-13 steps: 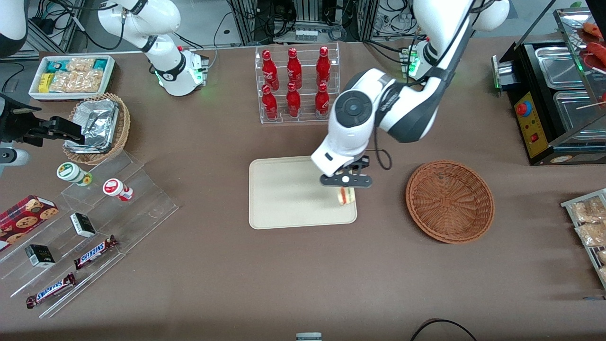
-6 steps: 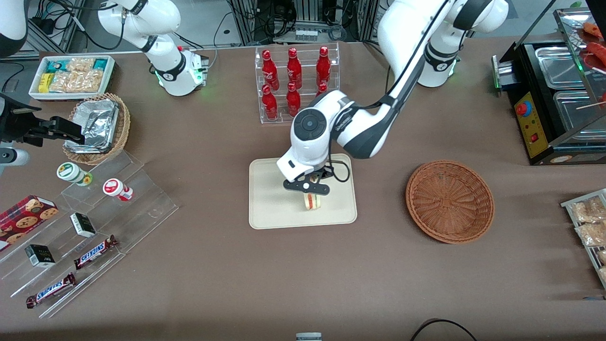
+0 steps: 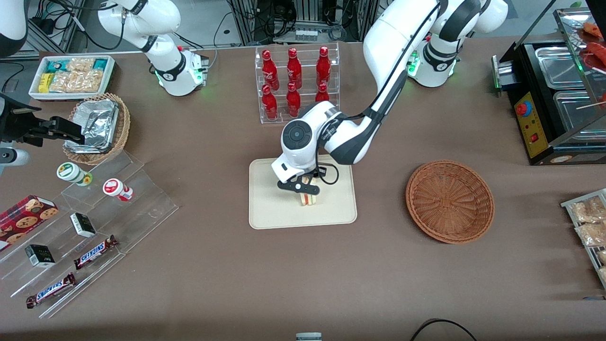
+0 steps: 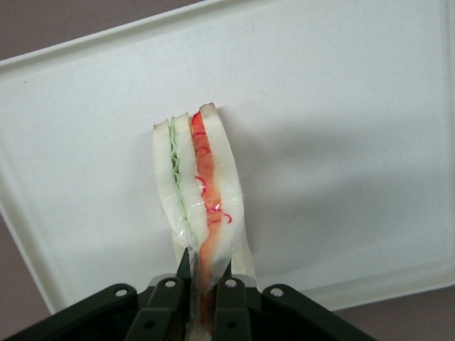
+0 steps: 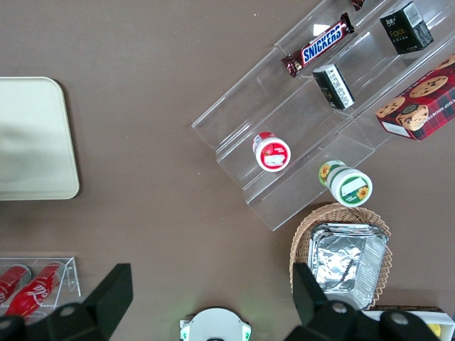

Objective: Place sandwich from basket to tray
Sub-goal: 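Carry the sandwich over the cream tray and lower it onto it, then open the left gripper to release the sandwich and raise it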

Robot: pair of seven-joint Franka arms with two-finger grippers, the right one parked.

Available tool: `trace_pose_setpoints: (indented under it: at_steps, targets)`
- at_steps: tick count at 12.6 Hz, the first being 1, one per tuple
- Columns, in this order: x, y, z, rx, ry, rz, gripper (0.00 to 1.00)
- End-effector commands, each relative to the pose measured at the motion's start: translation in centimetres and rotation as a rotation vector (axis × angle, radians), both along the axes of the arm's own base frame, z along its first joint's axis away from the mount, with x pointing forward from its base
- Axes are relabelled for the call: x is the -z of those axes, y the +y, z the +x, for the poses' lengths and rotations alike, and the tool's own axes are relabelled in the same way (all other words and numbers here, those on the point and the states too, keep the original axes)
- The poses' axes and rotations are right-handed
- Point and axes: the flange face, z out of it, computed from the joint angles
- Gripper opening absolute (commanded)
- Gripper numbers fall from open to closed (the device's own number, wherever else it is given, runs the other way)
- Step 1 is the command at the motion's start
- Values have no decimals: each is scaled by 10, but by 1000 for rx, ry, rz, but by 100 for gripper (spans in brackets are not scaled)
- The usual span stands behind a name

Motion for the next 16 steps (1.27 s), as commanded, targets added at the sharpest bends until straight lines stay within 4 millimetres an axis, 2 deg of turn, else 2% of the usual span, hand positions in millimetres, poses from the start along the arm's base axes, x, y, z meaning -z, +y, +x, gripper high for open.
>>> trace_pose_setpoints:
  at_steps: [1,3,4,5,6,8,10,14,16]
  targets:
    - [12,-17,-7,-21,-19,-8,0]
    - [23,-21,-12,-14,-14,0,0]
    - [23,-22,-13,-17,-13,-3,25]
    - [22,-20,-11,-14,-16,-3,89]
    - [18,-20,-10,-15,-21,-6,100]
    - [4,-18,-5,-22,-34,-13,100]
    - [-19,-16,0,-25,-55,-27,100]
    - [-89,11,17,-65,-91,-9,100]
    - [-135,38,28,-112,-106,14,100]
